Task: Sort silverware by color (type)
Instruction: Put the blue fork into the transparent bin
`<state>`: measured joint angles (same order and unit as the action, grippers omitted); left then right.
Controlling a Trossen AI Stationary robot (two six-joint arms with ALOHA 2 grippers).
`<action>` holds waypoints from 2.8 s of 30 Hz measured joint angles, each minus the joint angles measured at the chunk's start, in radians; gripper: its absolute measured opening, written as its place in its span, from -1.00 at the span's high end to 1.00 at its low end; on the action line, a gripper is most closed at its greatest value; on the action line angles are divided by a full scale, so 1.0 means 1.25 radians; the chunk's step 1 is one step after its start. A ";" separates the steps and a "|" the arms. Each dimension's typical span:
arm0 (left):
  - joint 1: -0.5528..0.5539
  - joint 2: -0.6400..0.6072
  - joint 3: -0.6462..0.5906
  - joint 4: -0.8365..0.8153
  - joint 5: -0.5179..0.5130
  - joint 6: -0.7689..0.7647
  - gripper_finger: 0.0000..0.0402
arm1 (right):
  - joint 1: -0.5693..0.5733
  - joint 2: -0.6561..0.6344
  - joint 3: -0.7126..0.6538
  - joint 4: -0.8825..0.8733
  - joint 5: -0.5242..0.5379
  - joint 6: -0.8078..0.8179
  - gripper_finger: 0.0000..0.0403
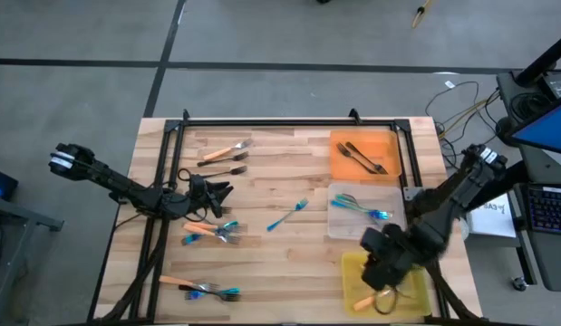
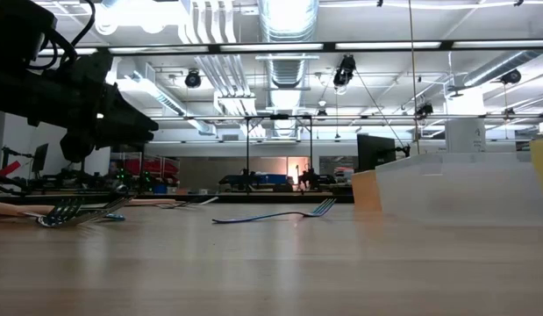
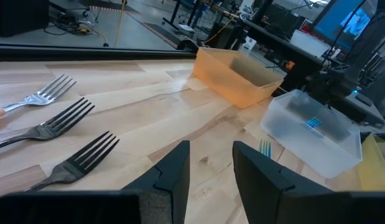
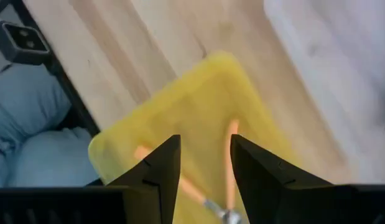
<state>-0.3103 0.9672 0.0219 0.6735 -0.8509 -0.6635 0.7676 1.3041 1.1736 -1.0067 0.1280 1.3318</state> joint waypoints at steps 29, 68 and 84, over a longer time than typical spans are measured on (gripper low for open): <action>0.000 0.002 0.000 0.011 0.003 0.037 0.49 | -0.515 0.278 0.085 0.230 -0.150 -1.193 0.47; 0.000 0.059 0.000 -0.008 0.003 0.042 0.49 | -0.656 0.601 0.287 0.195 -0.222 -1.269 0.91; 0.000 0.058 0.000 -0.001 0.000 0.039 0.49 | -0.655 0.418 0.281 0.135 -0.228 -1.184 0.95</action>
<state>-0.3103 1.0391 0.0219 0.6728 -0.8505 -0.6147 -0.0513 1.8262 1.5249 -0.8383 -0.1569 -0.1487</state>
